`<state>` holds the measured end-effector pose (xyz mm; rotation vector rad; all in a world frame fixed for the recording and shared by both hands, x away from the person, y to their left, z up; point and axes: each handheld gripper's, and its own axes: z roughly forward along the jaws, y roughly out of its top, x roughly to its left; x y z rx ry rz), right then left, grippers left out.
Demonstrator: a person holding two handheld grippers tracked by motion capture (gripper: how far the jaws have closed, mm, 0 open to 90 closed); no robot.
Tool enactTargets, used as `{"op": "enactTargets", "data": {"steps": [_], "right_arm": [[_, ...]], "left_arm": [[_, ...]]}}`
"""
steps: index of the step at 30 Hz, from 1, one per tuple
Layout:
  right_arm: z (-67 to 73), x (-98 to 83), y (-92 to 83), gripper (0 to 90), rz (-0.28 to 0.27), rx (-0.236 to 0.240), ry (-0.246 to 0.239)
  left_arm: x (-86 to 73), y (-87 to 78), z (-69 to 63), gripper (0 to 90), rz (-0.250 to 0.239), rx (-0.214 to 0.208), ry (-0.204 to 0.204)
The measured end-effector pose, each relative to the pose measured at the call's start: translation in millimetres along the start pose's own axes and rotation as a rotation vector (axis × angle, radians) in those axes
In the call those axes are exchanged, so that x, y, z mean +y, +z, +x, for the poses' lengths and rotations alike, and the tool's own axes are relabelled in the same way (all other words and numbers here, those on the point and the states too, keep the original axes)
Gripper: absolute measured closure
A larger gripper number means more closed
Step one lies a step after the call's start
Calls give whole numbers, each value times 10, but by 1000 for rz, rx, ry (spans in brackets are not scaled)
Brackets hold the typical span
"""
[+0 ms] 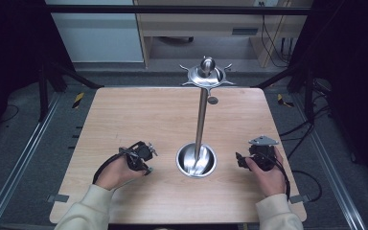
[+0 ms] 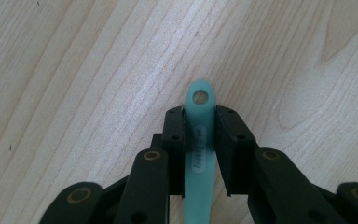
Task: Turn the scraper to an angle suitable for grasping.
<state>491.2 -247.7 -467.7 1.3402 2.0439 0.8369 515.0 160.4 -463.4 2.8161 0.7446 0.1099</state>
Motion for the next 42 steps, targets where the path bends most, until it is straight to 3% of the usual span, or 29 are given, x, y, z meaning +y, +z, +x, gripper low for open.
{"op": "enactTargets", "data": {"steps": [2, 6, 8, 9, 10, 12, 13, 18, 23, 29, 31, 32, 42], "right_arm": [[0, 0, 0, 142, -2, 0, 0], [-2, -1, 2, 142, -2, -2, 3], [0, 0, 9, 142, 2, -3, 1], [0, 0, 9, 142, 2, -3, 1], [0, 3, 9, 142, 1, -2, -3], [1, 4, 9, 142, -1, -3, -7], [4, 5, 8, 142, -2, -1, -5], [1, 5, 6, 142, -5, 4, 2], [1, 7, 8, 141, -6, 5, -1], [-1, 7, 8, 141, -6, 4, 3], [-3, 8, 8, 141, -6, 5, 2], [-3, 8, 10, 141, -6, 4, 2], [2, 16, -4, 126, -21, 12, 2]], "left_arm": [[-7, -7, 4, 743, -1, 3, -2], [-48, -136, 17, 744, -48, 10, -19], [-84, -288, 23, 744, -118, 13, -41], [-84, -288, 23, 744, -118, 13, -41], [-108, -384, 16, 744, -164, 26, -60], [-116, -436, 18, 745, -183, 29, -58], [-127, -528, 4, 746, -231, 29, -61], [-133, -717, -48, 747, -322, 30, -57], [-139, -830, -77, 748, -366, 40, -57], [-208, -1042, -81, 748, -465, 28, -79], [-221, -1077, -78, 748, -474, 34, -81], [-256, -1147, -73, 748, -501, 43, -93], [-357, -1269, -24, 748, -577, 72, -134]]}}
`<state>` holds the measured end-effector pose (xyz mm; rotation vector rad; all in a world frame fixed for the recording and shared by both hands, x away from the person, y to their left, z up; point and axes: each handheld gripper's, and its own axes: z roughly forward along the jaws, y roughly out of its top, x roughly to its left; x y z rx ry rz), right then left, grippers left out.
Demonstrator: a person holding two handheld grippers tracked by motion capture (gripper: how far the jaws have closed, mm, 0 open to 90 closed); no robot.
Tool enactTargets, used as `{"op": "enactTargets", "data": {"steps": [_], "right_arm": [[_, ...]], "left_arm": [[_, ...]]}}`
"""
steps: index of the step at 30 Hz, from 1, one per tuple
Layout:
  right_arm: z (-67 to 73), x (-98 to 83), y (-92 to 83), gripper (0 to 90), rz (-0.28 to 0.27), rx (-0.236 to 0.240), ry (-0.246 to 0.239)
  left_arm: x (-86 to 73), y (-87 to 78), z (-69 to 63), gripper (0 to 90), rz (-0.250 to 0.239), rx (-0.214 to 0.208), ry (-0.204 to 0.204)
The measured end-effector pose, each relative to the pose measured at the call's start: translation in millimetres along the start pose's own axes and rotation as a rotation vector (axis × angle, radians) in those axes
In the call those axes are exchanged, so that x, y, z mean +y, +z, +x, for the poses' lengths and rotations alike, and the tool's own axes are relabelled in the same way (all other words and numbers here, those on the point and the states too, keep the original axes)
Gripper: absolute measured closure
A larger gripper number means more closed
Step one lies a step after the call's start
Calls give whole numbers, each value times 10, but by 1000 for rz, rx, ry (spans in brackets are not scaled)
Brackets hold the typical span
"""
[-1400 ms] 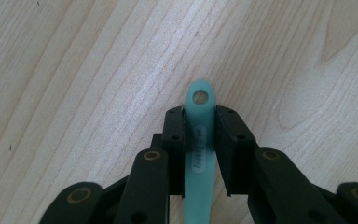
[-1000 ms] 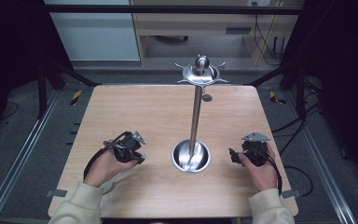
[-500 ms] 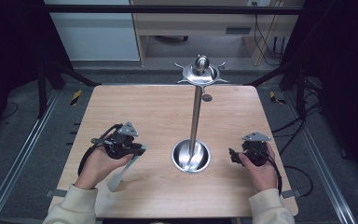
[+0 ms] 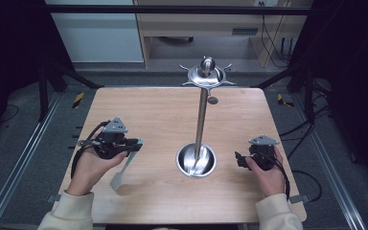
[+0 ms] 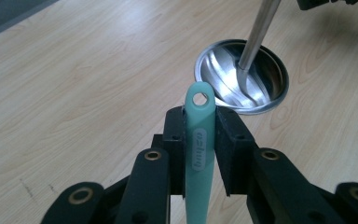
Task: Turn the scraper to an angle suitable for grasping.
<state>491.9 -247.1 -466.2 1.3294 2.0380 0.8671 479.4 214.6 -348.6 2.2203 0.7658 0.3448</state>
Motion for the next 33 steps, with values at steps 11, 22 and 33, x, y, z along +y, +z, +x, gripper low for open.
{"op": "enactTargets", "data": {"steps": [11, 22, 33], "right_arm": [[12, 6, -7, 123, -6, 1, -6], [22, 26, -28, 118, -20, 5, -10], [24, 25, -24, 116, -18, -3, -10]], "left_arm": [[-5, 4, -22, 748, -27, 2, 6], [27, -52, -69, 748, -107, -18, 1], [65, -85, -133, 747, -151, -34, 4]]}}
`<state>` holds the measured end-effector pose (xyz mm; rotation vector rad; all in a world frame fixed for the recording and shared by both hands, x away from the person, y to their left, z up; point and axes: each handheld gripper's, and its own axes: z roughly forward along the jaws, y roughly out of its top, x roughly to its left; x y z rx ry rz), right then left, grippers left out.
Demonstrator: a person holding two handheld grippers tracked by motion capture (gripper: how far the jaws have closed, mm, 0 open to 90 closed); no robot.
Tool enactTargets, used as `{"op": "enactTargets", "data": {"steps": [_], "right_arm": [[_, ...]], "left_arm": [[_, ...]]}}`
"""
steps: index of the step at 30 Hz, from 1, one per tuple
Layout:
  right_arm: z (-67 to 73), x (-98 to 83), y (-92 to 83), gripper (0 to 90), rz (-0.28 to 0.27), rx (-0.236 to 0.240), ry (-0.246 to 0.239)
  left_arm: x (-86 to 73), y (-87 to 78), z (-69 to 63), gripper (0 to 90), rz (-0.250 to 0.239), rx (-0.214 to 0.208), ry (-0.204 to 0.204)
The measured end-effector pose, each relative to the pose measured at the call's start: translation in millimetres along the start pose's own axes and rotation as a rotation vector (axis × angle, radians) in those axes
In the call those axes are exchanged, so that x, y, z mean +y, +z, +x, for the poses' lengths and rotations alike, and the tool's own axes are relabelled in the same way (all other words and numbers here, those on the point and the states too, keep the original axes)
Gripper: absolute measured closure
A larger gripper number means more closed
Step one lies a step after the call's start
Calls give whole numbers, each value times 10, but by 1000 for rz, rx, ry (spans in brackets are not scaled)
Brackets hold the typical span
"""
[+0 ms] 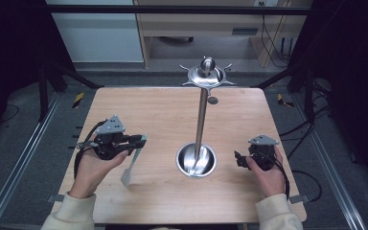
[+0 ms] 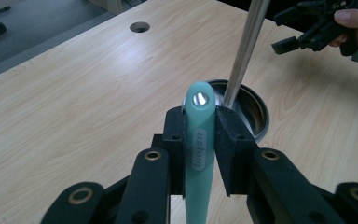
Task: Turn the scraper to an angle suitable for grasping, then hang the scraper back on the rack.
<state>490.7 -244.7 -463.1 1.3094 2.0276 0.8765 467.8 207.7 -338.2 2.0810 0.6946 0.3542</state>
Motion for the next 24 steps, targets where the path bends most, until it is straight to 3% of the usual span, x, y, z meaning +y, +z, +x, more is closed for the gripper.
{"op": "enactTargets", "data": {"steps": [4, 11, 13, 17, 24], "right_arm": [[14, 4, 0, 112, -14, 6, 2], [38, 18, 9, 110, -12, 14, -14], [45, 18, 2, 109, -14, 15, -14], [38, 18, 5, 109, -10, 11, -9], [34, 18, 7, 109, -9, 8, -11]], "left_arm": [[55, -44, -37, 748, -21, -10, 7], [253, -62, -115, 748, -32, 9, 39], [384, -59, -163, 748, -20, 17, 72], [539, -64, -227, 748, -32, 11, 95], [902, -136, -327, 748, -90, 17, 129]]}}
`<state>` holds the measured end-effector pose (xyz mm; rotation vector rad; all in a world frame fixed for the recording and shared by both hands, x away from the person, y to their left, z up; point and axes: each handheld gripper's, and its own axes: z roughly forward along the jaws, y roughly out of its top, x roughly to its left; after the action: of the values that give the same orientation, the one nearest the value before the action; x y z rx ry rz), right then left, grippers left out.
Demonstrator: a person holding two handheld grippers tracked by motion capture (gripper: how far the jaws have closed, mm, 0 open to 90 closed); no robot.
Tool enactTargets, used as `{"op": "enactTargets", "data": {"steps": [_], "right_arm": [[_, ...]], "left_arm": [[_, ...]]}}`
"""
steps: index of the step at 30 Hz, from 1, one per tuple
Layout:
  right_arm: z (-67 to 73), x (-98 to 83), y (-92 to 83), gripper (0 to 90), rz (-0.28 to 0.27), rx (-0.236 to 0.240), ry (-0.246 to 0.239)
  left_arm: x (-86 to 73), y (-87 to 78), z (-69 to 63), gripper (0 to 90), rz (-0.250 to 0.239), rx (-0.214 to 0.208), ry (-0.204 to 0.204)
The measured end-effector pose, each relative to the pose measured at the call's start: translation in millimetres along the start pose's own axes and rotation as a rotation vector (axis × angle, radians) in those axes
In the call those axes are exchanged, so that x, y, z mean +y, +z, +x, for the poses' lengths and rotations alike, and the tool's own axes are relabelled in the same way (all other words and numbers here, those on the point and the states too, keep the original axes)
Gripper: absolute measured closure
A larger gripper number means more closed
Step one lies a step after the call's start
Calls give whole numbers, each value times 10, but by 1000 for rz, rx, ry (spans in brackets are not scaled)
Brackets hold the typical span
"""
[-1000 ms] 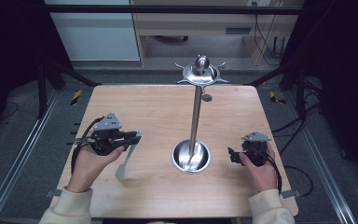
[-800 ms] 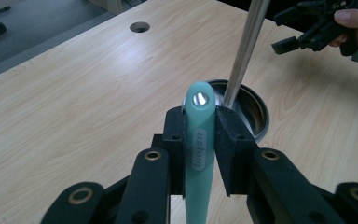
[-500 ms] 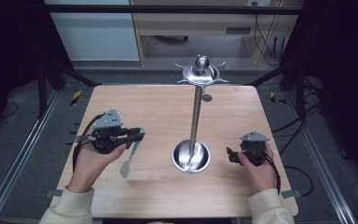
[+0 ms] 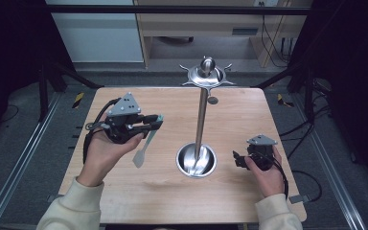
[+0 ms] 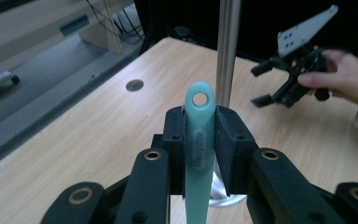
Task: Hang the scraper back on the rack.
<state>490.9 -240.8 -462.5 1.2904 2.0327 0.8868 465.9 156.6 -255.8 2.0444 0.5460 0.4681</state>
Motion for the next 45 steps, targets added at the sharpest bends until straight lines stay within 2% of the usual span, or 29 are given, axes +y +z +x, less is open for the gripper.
{"op": "enactTargets", "data": {"steps": [6, 9, 13, 20, 29, 34, 38, 40, 43, 45], "right_arm": [[4, -1, -4, 109, 1, 5, 1], [4, -1, 2, 109, 5, 8, -3], [8, -1, 9, 112, 7, 9, -11], [6, 0, -4, 114, -2, -2, -22], [21, -5, 4, 114, 5, 3, -33], [26, -9, 10, 115, 6, -1, -37], [10, -16, 6, 114, 0, -3, -58], [10, -18, 6, 115, -3, -3, -59], [14, -21, 9, 114, -6, -2, -63], [17, -22, 10, 114, -10, -2, -63]], "left_arm": [[219, -17, -60, 748, -24, 6, 27], [275, -8, -51, 748, -47, -5, 9], [317, -3, -43, 748, -70, -14, -9], [402, -31, -62, 747, -95, -22, -12], [524, -87, -106, 748, -113, -5, 15], [570, -112, -129, 747, -129, -12, 17], [594, -116, -131, 747, -132, -9, 21], [595, -116, -130, 747, -136, -9, 20], [606, -120, -129, 747, -173, -50, -15], [611, -125, -137, 747, -181, -48, -19]]}}
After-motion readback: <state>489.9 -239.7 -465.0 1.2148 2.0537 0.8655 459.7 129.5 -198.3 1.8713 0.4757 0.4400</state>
